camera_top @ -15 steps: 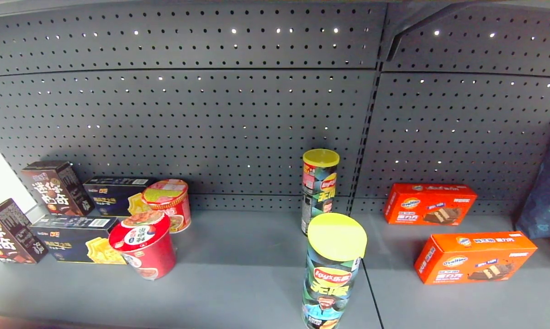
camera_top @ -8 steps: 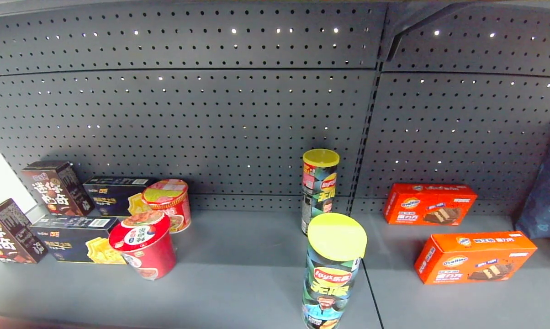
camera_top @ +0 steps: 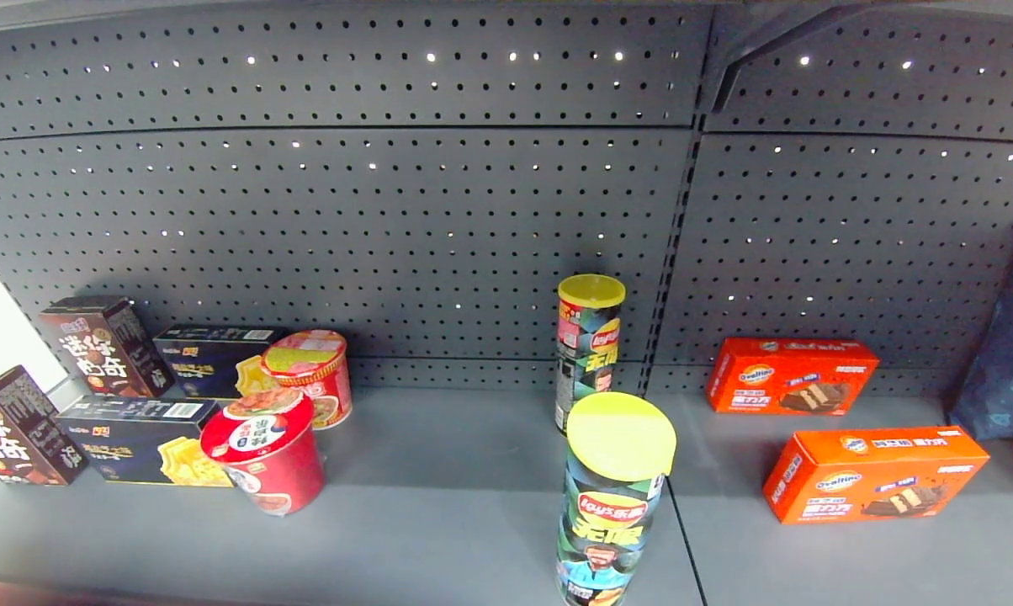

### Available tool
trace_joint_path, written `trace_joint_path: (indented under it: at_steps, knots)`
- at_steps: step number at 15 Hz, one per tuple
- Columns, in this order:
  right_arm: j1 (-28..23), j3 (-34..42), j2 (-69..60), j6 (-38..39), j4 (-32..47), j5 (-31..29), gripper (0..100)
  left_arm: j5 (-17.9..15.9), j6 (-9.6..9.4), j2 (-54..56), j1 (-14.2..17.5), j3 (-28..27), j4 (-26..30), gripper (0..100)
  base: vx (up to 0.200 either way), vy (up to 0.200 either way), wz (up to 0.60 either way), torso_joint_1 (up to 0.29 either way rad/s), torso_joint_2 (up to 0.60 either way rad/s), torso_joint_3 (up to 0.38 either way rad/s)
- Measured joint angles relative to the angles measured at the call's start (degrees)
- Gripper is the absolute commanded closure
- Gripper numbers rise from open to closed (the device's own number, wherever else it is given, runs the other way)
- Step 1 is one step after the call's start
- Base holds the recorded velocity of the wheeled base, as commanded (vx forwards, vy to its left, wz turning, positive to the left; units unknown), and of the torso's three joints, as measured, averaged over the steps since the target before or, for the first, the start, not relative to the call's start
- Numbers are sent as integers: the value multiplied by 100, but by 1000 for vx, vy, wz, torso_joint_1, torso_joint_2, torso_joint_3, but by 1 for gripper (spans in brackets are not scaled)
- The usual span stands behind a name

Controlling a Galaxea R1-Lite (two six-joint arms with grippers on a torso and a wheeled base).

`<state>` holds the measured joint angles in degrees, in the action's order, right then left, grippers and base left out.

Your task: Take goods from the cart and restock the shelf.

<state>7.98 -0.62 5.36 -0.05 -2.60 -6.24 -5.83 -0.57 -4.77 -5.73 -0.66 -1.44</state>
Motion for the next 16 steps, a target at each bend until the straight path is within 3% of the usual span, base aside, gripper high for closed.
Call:
trace_joint_path:
  at_steps: [3,7,9,11,16]
  knots:
    - [0,-6,1,-20,15,107,0,-41,172,-2,0,-5,-11,0,0,0,0,0,0,0]
    - [0,38,4,10,-194,168,0,-222,155,-2,0,15,-74,0,0,0,0,0,0,0]
    - [0,51,4,18,-187,217,0,-356,57,0,2,41,-80,0,-100,0,0,1,1,4]
    - [0,57,4,-5,-180,343,0,-377,30,-2,6,48,-85,0,-200,0,0,10,5,0]
    - [0,62,6,-84,-163,356,0,-407,37,-5,2,39,-85,0,0,0,0,0,0,0]
